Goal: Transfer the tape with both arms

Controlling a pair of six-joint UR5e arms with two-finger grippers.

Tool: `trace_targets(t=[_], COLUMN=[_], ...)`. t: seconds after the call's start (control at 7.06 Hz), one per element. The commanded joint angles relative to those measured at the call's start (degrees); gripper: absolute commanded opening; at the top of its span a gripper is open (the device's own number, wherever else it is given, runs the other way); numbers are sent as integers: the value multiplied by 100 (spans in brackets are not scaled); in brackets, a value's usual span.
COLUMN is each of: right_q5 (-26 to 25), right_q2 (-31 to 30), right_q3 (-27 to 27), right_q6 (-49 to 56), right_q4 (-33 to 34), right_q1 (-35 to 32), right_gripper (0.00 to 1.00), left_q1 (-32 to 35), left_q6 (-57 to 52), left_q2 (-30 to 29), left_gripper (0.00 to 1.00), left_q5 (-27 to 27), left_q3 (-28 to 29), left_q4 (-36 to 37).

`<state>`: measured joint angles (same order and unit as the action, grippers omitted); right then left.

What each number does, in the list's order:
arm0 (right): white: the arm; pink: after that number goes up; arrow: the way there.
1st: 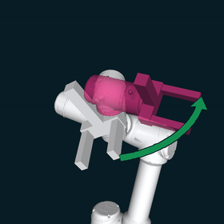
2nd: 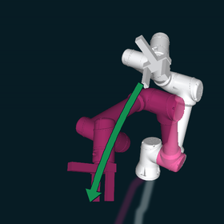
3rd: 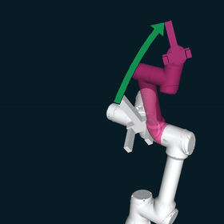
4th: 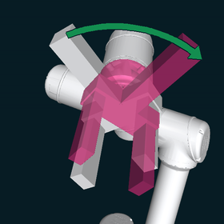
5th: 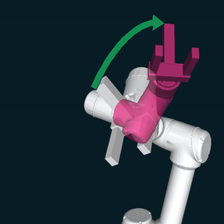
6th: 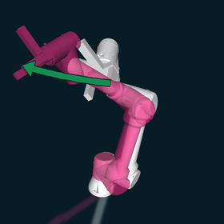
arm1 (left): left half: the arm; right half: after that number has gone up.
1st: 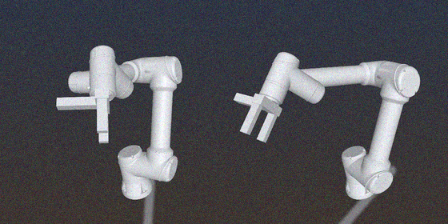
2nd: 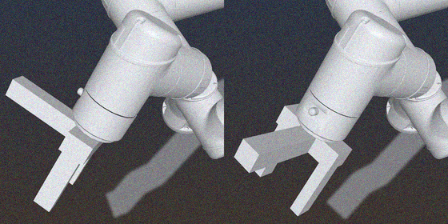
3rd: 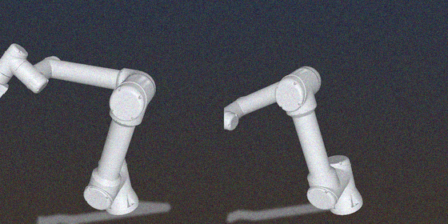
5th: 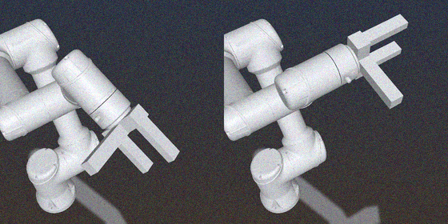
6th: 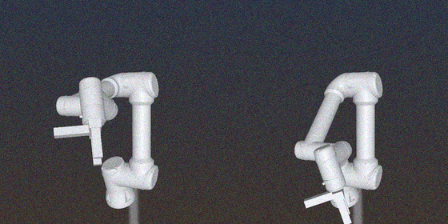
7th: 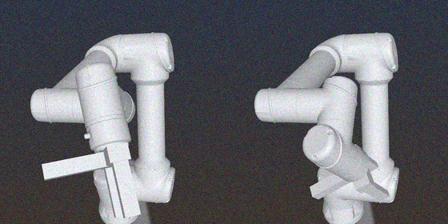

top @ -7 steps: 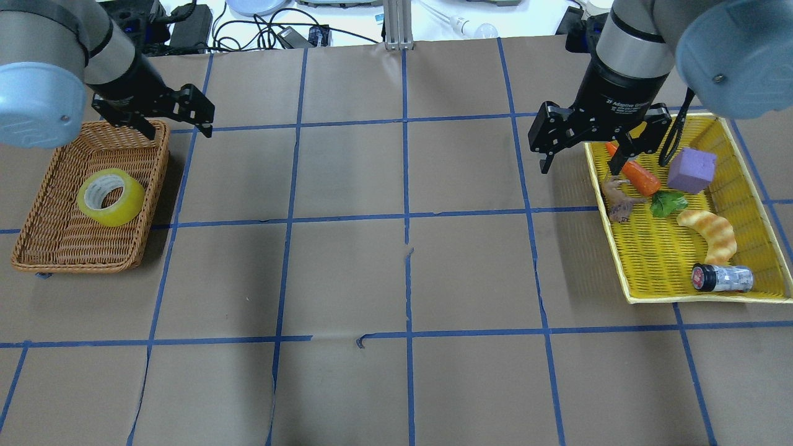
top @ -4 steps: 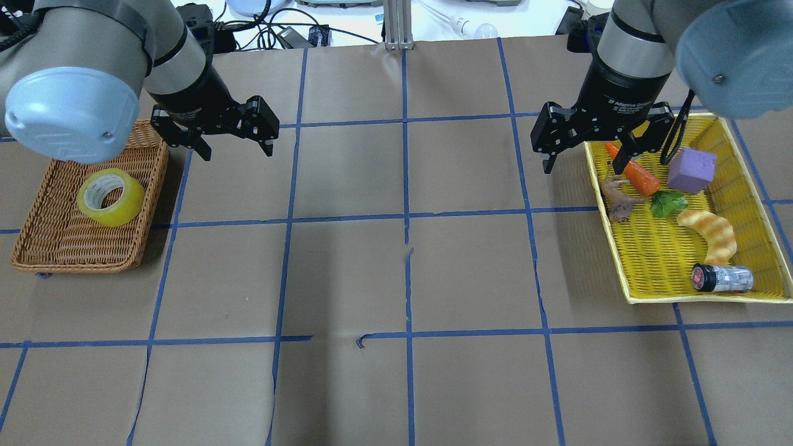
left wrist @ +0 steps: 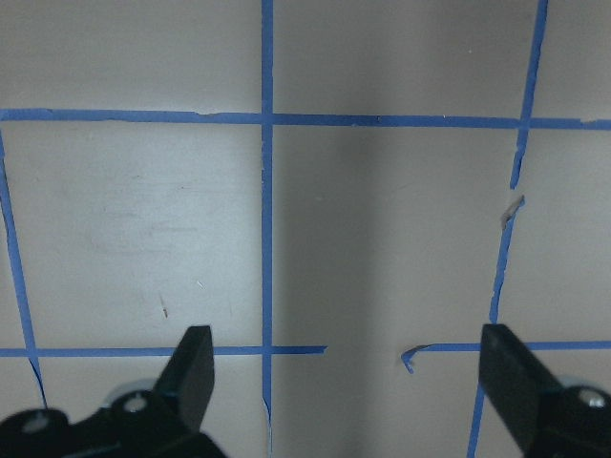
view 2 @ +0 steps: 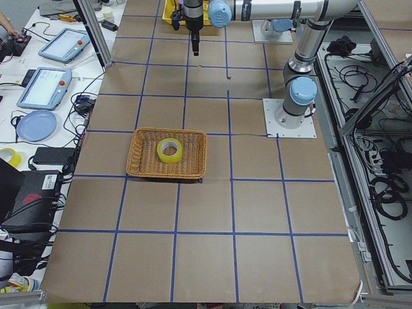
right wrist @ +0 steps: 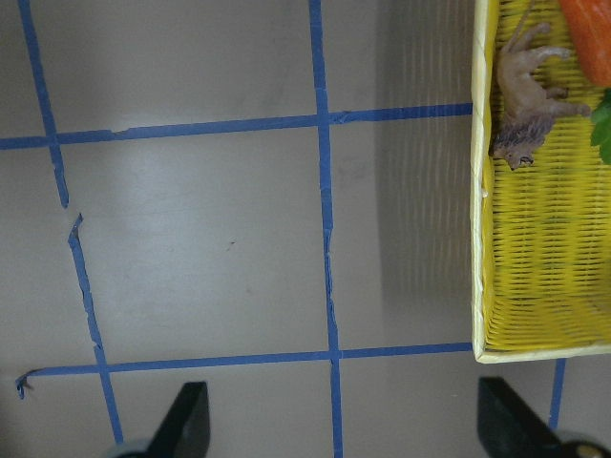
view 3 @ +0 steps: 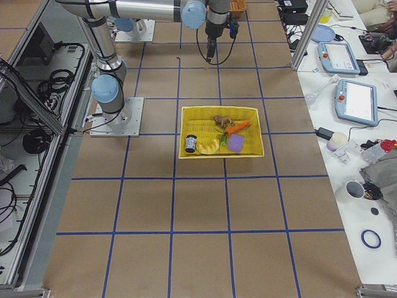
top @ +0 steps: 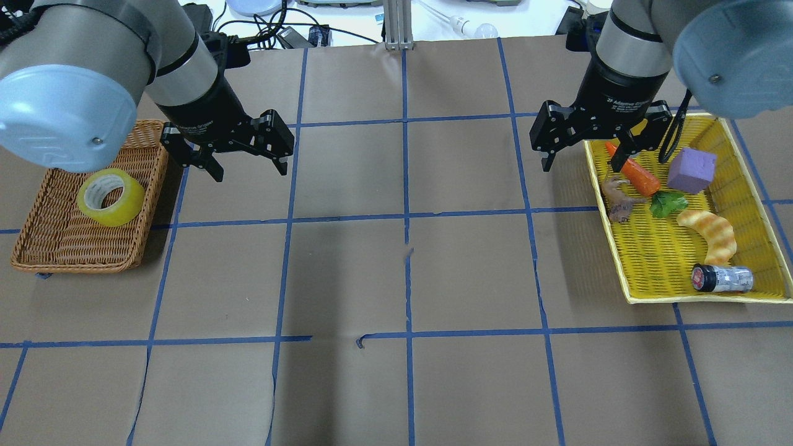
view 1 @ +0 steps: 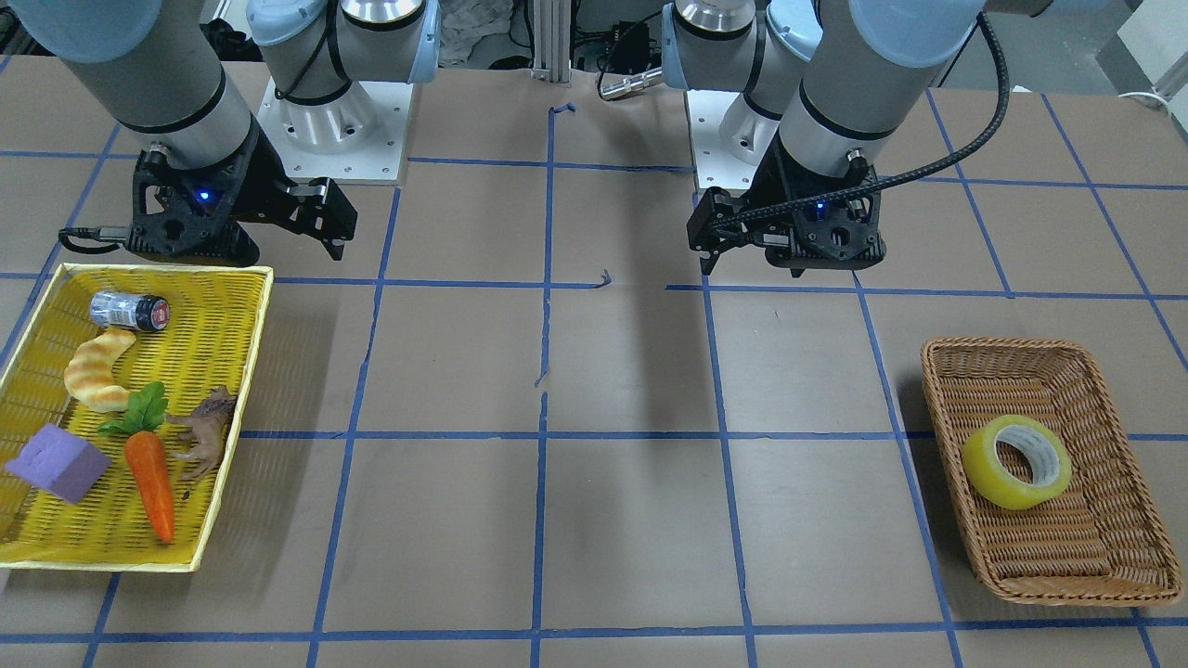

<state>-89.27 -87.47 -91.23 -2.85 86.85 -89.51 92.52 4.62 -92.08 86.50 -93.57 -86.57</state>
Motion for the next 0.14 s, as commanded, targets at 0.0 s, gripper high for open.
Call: trace_targets(t=[0.0], right_q5=[6], right_q2=[2], right_q3=[0], right_q6=[-5], right_q4=[69], right_q1=[-13], right_gripper=[100], left_q1=[3], left_q6=[-5], left_q2=[-11], left_gripper=[100], left_q5=[15], left_q3=[-3], left_q4=[-9])
